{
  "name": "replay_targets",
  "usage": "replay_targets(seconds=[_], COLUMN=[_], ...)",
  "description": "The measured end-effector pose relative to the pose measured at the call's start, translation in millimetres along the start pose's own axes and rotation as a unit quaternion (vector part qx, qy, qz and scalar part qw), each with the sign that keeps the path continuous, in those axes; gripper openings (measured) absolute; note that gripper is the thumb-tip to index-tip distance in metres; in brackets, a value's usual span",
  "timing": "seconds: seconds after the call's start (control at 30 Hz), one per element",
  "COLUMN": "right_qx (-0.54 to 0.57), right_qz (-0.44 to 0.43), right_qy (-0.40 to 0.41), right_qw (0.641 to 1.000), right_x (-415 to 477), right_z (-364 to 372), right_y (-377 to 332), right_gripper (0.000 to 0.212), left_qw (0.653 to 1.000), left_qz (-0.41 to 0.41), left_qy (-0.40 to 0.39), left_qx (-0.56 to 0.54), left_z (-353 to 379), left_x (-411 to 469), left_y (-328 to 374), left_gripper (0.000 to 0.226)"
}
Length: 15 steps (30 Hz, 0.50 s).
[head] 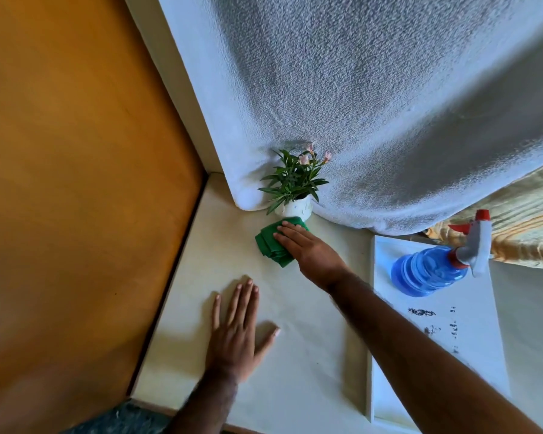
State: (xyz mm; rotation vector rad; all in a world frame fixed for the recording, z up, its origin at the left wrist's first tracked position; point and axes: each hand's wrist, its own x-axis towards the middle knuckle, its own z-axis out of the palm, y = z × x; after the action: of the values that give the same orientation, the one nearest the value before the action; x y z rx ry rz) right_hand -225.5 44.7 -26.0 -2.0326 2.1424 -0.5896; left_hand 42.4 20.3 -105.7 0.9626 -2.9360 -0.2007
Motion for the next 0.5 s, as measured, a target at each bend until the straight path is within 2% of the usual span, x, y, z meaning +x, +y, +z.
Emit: replay_targets(seconds=[0.1,0.17,0.3,0.5], right_qx=[0.042,0.028,-0.034,-0.087], right_qz=[0.043,0.029,-0.073,-0.142], right_qy=[-0.021,-0.002,0.033,0.042], right_qw=[0.998,0.999,0.996,0.985], right_x=[-6,-6,9,10], right_z=[-4,-12,-30,-36], right_y=[1,0,-4,4], right_gripper=[0.068,0.069,0.05,0.034], left_qw=[1.0,1.0,1.0,1.0], left_qz=[0.001,0.0,-0.002,0.0], left_qy=[0.006,0.005,-0.002,0.0], left_qx=[-0.008,-0.007,-0.003,-0.003], left_z=[0,1,0,1], left_x=[-1,-1,0,0], left_y=[0,-1,-1,0], left_gripper=[0.098,0.099,0.099,0.098])
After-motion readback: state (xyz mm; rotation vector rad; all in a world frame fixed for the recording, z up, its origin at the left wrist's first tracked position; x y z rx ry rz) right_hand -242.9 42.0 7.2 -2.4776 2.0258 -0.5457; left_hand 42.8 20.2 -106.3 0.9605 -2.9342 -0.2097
